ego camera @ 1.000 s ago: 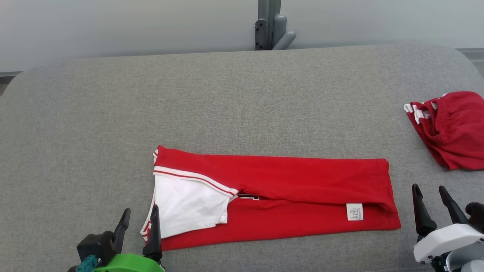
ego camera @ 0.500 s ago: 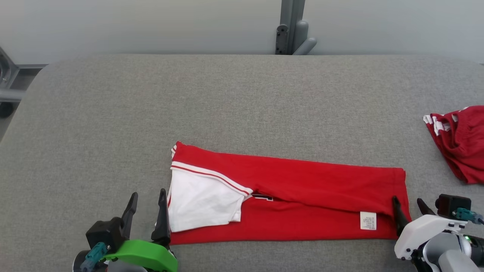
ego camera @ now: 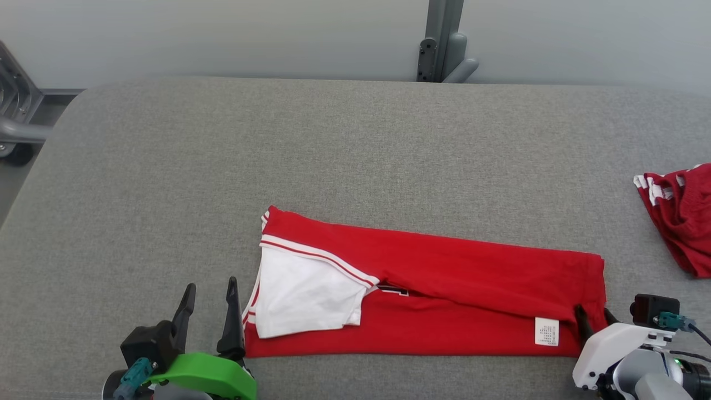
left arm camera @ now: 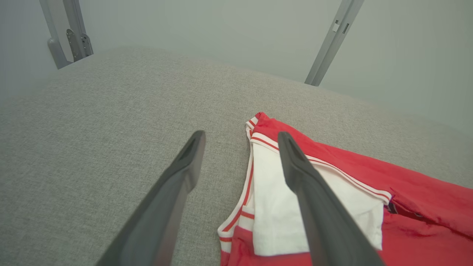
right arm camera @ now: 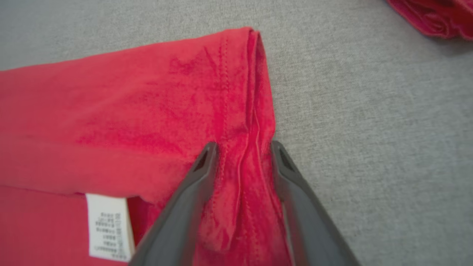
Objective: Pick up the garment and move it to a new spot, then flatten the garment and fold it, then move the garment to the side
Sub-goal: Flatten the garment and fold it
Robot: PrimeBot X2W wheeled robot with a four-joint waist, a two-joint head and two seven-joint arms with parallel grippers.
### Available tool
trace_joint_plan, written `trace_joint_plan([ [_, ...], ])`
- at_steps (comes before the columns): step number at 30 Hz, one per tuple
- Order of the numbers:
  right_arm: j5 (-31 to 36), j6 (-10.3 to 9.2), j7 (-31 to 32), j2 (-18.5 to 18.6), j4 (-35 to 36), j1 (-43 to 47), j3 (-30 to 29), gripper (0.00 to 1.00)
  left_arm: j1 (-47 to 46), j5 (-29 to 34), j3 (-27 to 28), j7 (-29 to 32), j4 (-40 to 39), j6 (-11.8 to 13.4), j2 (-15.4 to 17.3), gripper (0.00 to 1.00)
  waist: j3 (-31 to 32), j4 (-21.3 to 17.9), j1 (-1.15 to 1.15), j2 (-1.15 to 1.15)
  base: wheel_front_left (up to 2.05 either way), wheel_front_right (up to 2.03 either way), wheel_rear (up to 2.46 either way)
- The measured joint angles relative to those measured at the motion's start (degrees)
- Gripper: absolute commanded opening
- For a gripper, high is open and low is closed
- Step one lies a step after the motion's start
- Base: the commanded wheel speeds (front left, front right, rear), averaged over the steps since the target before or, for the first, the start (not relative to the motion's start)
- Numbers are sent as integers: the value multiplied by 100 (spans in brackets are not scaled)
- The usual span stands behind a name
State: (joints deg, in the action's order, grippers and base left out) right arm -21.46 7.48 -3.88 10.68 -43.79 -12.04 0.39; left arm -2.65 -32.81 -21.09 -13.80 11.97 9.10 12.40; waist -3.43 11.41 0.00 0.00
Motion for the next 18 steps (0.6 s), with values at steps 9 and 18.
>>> trace_joint_plan([
  [9,-432,8,-23,-23,41,-164,156,0,8,-2,12,-37,15,20,15,100,19,-174,0,0,0,0,0],
  [18,-945,8,153,635,712,-113,93,0,13,8,-5,-42,-15,49,36,100,32,-537,0,0,0,0,0],
])
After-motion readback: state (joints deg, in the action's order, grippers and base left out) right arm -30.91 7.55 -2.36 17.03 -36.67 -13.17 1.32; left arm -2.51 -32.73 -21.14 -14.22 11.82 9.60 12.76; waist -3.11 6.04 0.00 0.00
